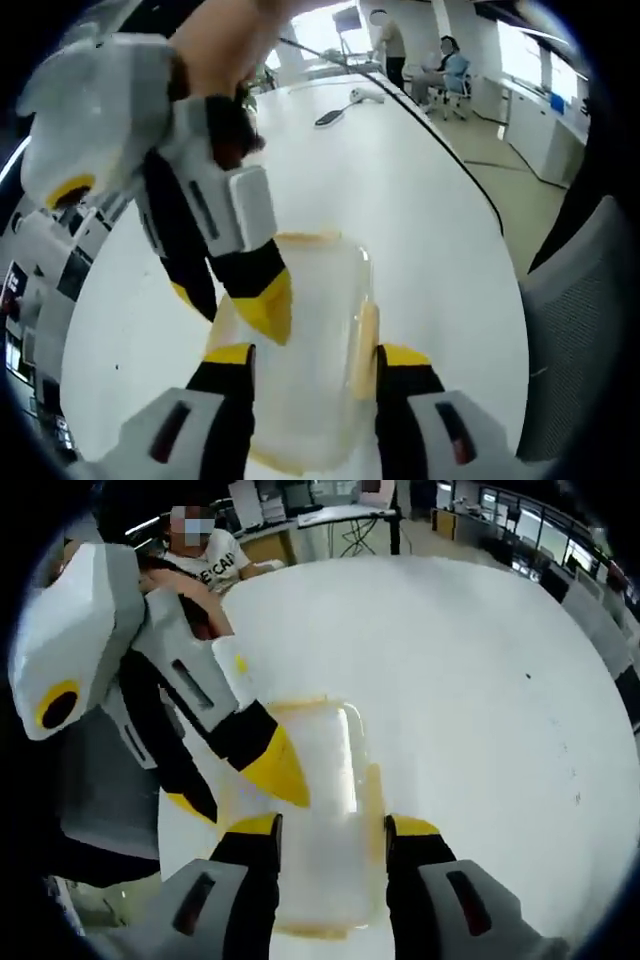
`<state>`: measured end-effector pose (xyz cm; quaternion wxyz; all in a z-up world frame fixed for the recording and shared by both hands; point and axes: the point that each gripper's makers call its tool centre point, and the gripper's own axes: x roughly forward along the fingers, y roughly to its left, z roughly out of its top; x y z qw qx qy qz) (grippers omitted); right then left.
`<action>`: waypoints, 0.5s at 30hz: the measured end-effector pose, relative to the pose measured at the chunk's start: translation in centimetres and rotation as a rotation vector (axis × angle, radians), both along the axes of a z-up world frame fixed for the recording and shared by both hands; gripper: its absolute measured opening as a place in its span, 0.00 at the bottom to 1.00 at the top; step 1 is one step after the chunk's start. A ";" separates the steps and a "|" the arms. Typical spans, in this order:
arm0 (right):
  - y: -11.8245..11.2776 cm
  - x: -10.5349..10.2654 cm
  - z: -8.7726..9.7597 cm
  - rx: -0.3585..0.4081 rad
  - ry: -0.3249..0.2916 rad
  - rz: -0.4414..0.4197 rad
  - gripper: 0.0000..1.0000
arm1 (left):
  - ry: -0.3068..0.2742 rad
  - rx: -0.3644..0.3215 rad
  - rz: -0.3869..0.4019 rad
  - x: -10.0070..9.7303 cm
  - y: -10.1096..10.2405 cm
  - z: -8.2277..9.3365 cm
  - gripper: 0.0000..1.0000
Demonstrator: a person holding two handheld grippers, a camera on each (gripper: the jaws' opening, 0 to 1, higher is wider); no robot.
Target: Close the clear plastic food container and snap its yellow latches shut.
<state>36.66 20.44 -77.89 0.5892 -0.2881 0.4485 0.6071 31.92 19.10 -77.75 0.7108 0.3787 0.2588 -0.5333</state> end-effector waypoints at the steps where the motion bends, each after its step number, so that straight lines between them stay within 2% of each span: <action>1: 0.0 0.0 -0.1 -0.010 0.015 0.002 0.40 | -0.028 -0.005 -0.017 0.1 -0.1 0.1 0.43; 4: 0.1 -0.2 -0.2 -0.047 0.035 0.041 0.40 | -0.023 -0.004 0.005 0.1 0.0 0.0 0.43; 7: 0.0 -0.3 -0.4 -0.092 0.019 0.088 0.39 | -0.035 -0.007 0.006 0.1 0.0 -0.2 0.43; 11: 0.2 -0.4 -0.4 -0.116 0.007 0.126 0.37 | -0.046 -0.018 0.010 0.1 0.0 -0.2 0.43; 13: 0.2 -0.4 -0.5 -0.124 0.031 0.128 0.37 | -0.044 -0.018 0.014 0.1 -0.1 -0.1 0.42; 14: -1.2 -1.6 -0.5 -0.189 0.097 0.119 0.36 | -0.038 -0.014 0.013 0.0 0.0 -0.2 0.42; 15: -0.3 -0.8 -0.7 -0.142 0.055 0.133 0.36 | -0.038 -0.014 0.013 0.1 0.0 -0.3 0.42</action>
